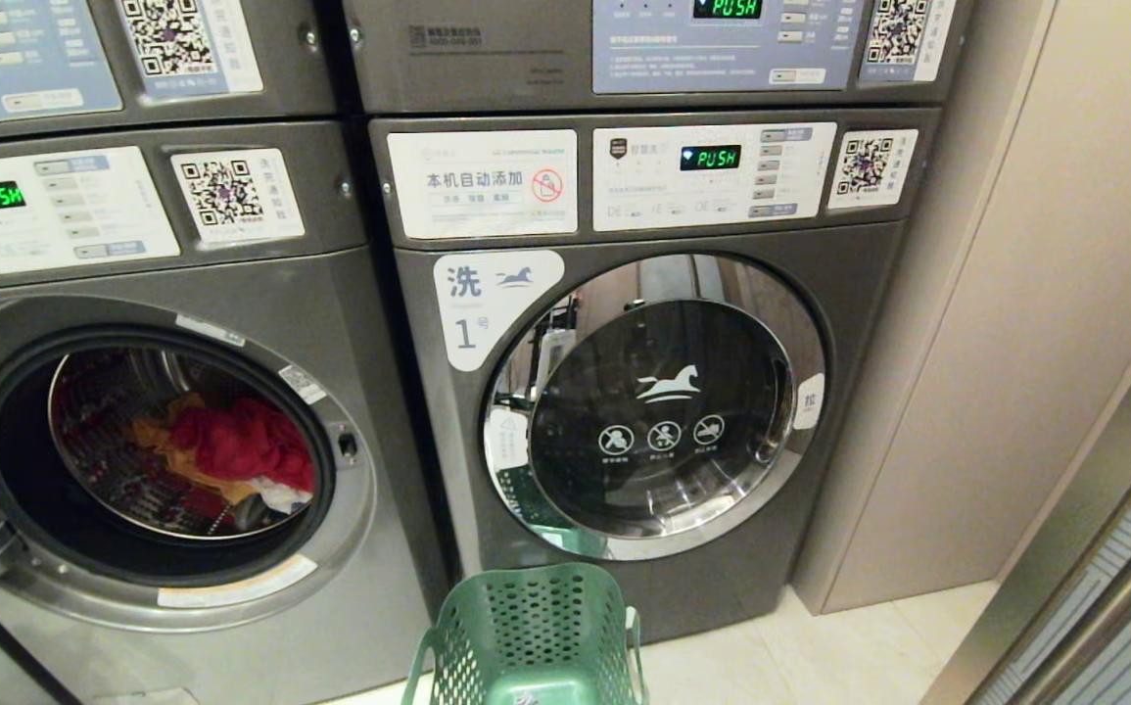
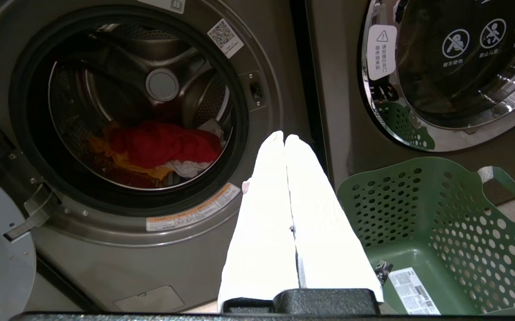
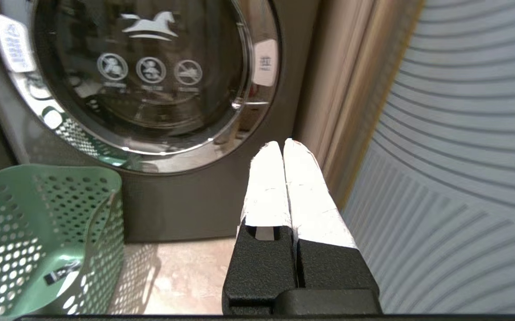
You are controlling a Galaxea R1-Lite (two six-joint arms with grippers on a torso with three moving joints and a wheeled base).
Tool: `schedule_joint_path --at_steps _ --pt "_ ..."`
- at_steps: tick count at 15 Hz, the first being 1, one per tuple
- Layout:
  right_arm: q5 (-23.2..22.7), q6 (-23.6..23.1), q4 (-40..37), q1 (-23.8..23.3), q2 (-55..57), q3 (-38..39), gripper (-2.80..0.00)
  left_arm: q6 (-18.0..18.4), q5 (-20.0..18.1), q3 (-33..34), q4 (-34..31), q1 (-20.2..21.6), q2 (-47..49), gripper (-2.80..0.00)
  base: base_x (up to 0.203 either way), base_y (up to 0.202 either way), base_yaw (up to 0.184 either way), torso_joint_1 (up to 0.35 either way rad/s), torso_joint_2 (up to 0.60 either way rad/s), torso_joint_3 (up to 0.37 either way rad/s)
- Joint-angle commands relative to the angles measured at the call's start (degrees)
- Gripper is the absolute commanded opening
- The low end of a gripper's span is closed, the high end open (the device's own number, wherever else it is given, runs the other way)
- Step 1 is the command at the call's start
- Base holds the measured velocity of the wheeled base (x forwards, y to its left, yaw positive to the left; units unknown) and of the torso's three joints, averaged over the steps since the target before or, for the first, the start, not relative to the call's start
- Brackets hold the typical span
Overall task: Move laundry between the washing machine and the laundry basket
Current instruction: Pick a cloth and place it into the basket
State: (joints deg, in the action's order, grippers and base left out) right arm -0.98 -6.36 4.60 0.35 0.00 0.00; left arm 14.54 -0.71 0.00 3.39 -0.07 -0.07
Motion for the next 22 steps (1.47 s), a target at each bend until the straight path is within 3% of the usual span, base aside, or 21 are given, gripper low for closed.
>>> schedule_joint_path --at_steps 1,11,22 --pt "-0.01 -0.05 0.06 0.00 0.09 2.02 -2.80 0.05 0.00 0.09 0.04 -0.01 0.07 -2.80 0.000 0.000 0.000 0.000 0.00 0.000" --pt "0.01 0.12 0.06 0.00 0.09 1.93 -2.80 0.13 0.00 0.09 -0.13 -0.01 0.07 -2.80 0.000 0.007 -0.001 0.001 0.00 0.000" --pt "-0.08 0.04 0.06 0.00 0.09 2.00 -2.80 0.13 -0.05 0.09 -0.13 -0.01 0.07 -2.80 0.000 0.188 -0.003 0.002 0.00 0.002"
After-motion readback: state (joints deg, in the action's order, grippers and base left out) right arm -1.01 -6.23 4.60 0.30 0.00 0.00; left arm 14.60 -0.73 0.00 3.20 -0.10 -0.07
